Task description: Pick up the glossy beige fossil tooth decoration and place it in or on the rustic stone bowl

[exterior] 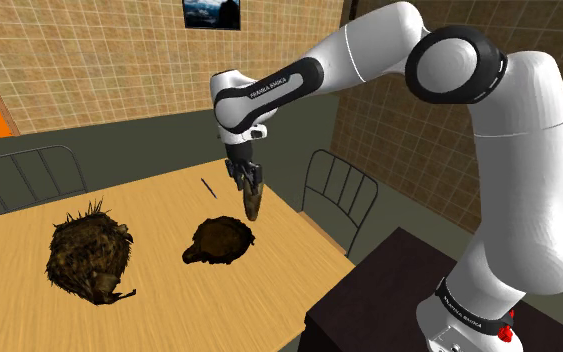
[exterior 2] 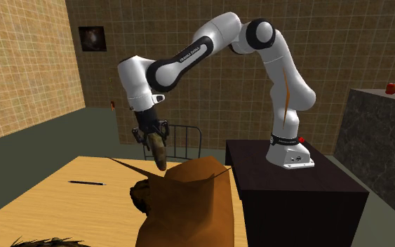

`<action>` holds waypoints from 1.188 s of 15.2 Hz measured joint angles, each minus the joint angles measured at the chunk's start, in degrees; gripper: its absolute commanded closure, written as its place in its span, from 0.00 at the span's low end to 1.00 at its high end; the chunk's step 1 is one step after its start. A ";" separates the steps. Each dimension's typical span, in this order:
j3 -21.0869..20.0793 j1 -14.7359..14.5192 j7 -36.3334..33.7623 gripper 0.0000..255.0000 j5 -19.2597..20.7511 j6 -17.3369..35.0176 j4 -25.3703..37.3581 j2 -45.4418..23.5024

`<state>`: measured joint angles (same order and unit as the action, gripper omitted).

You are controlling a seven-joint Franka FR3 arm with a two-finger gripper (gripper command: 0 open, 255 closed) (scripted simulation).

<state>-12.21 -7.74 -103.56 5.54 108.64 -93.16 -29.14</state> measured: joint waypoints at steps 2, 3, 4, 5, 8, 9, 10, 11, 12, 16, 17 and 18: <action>-0.54 -1.94 -2.24 1.00 0.17 -0.85 3.01 -2.19; -0.80 -2.85 -3.26 1.00 0.20 -1.63 4.60 -3.05; -0.99 -3.84 -4.23 1.00 0.33 -2.62 7.06 -4.52; -1.29 -5.01 -5.53 1.00 0.38 -3.24 8.67 -5.53; -1.77 -8.00 -8.24 1.00 0.73 -6.17 15.67 -9.58; -1.81 -8.28 -8.58 1.00 0.77 -5.78 15.64 -9.96; -1.78 -8.49 -8.78 1.00 0.85 -5.50 15.96 -10.57; -1.76 -8.59 -8.92 1.00 0.91 -4.94 15.71 -10.90; -1.73 -8.71 -9.04 1.00 0.98 -4.52 15.73 -11.34; -1.57 -8.75 -9.16 1.00 1.21 -2.11 14.38 -12.43; -1.51 -8.77 -9.16 1.00 1.29 -1.55 14.23 -12.84; -1.44 -8.77 -9.13 1.00 1.37 -1.09 14.20 -13.27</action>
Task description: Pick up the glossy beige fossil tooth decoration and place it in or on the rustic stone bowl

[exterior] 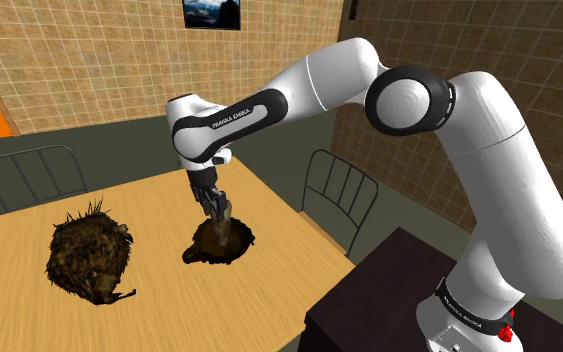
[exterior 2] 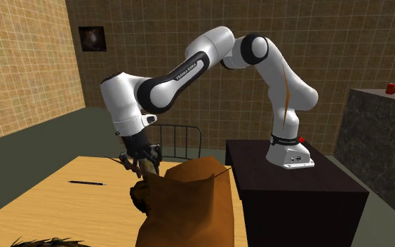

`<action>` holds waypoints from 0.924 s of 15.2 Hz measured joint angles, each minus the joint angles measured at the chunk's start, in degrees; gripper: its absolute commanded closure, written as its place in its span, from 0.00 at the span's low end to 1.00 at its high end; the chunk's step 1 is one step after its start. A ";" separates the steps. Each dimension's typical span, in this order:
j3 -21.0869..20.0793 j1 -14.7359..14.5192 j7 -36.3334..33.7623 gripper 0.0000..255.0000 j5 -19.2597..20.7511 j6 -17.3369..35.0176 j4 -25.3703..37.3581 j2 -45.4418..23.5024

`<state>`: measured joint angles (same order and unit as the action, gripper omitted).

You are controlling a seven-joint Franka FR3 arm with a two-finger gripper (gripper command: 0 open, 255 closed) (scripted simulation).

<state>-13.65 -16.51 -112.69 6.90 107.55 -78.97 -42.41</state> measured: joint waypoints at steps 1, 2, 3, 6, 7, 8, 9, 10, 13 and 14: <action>0.05 0.02 -0.01 1.00 0.06 0.67 -0.44 -0.24; 0.15 -0.04 0.04 1.00 0.17 0.94 0.07 -1.02; 0.18 -0.11 -0.04 1.00 0.22 1.41 -0.06 -1.34; 0.26 -0.16 -0.09 1.00 0.36 2.54 -0.44 -1.97; 0.27 -0.16 -0.09 1.00 0.37 2.58 -0.47 -2.05; 0.28 -0.16 -0.09 1.00 0.37 2.61 -0.49 -2.08; 0.28 -0.16 -0.08 1.00 0.37 2.62 -0.49 -2.11; 0.29 -0.16 -0.09 1.00 0.38 2.63 -0.49 -2.12; -0.07 1.06 1.00 0.00 -0.23 4.41 -2.91 -0.77; -0.59 2.94 2.79 0.00 -1.22 7.30 -6.10 0.89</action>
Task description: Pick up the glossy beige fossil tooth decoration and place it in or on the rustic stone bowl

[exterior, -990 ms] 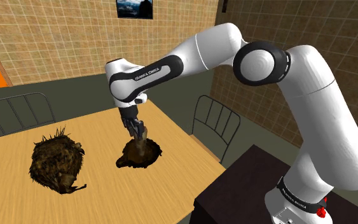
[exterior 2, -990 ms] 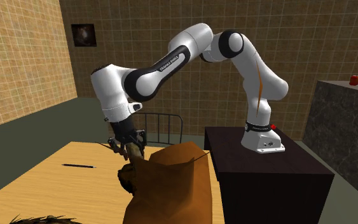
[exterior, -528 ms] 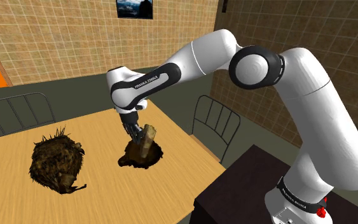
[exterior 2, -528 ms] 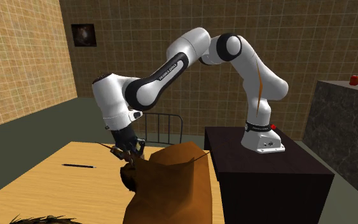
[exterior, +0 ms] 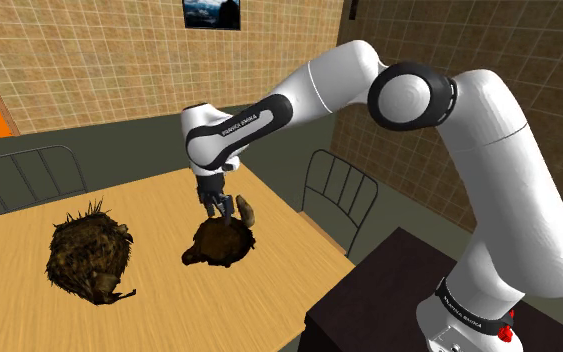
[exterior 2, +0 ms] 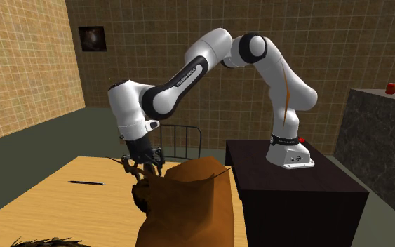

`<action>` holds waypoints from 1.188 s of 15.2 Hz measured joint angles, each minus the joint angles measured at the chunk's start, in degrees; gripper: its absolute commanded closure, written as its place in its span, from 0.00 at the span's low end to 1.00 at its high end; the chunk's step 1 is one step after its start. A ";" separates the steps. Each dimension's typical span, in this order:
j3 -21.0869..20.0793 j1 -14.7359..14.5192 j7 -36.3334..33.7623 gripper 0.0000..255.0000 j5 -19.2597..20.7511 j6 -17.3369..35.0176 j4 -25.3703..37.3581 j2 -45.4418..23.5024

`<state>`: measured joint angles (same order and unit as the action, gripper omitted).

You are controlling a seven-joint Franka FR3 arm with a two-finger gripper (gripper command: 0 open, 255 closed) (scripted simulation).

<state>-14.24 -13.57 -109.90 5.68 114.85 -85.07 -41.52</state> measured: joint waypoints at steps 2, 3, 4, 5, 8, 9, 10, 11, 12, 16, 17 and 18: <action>-1.36 4.87 5.20 0.00 -2.79 6.19 -6.41 3.38; -2.30 7.40 8.07 0.00 -4.58 9.57 -10.06 5.18; -3.25 9.94 11.21 0.00 -6.47 12.92 -12.97 6.12; -4.31 12.86 14.87 0.00 -8.57 15.48 -15.20 7.01; -8.28 21.78 26.75 0.00 -15.64 22.06 -20.30 7.76; -9.89 24.98 31.07 0.00 -18.20 23.94 -21.91 7.69; -10.69 26.72 33.59 0.00 -19.53 24.92 -22.53 7.44; -11.10 27.43 34.84 0.00 -20.17 25.88 -22.96 6.99; -11.28 27.60 35.43 0.00 -20.43 26.68 -23.12 6.42; -11.15 26.76 35.66 0.00 -20.26 28.72 -22.44 3.92; -11.09 26.59 35.69 0.00 -20.21 29.17 -22.38 3.43; -11.06 26.45 35.65 0.00 -20.18 29.41 -22.35 3.19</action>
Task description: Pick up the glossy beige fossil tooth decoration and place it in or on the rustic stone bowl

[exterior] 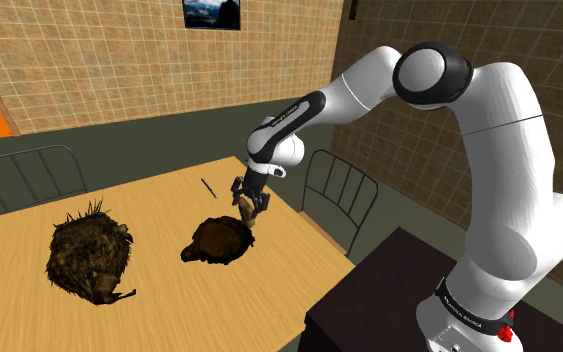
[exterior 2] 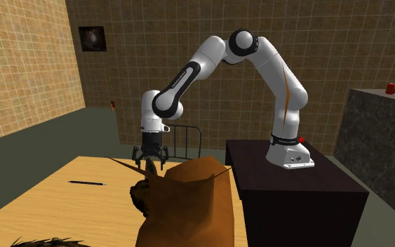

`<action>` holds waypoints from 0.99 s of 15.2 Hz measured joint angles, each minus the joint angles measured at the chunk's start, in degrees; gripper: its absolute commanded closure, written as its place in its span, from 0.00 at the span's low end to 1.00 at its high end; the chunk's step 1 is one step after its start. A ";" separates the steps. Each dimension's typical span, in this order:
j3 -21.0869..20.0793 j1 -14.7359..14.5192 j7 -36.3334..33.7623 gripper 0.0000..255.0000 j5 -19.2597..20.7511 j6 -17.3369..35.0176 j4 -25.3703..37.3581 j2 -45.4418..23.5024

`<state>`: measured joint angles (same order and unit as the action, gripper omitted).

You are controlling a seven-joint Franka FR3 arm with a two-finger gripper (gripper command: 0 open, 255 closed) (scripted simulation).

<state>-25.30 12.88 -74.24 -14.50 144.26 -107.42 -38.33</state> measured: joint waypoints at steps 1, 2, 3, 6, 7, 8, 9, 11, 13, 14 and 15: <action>0.01 -0.05 0.02 0.00 0.00 0.18 -0.04 -0.12; 0.01 -0.05 0.04 0.00 0.00 0.26 -0.07 -0.17; 0.01 -0.06 0.04 0.00 0.00 0.30 -0.08 -0.19; 0.01 -0.07 0.04 0.00 0.00 0.32 -0.08 -0.21; 0.01 -0.07 0.04 1.00 0.00 0.32 -0.08 -0.21; 0.01 -0.07 0.04 1.00 0.00 0.32 -0.07 -0.21; -0.02 -0.09 0.04 1.00 -0.01 0.29 -0.09 -0.20; -0.02 -0.09 0.04 1.00 -0.01 0.29 -0.09 -0.20; -0.04 -0.10 0.04 1.00 -0.01 0.28 -0.11 -0.20; -0.04 -0.09 0.04 1.00 -0.02 0.29 -0.12 -0.19; -0.05 -0.08 0.06 1.00 -0.03 0.30 -0.15 -0.18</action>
<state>-25.35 12.81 -74.19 -14.52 144.56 -107.57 -38.51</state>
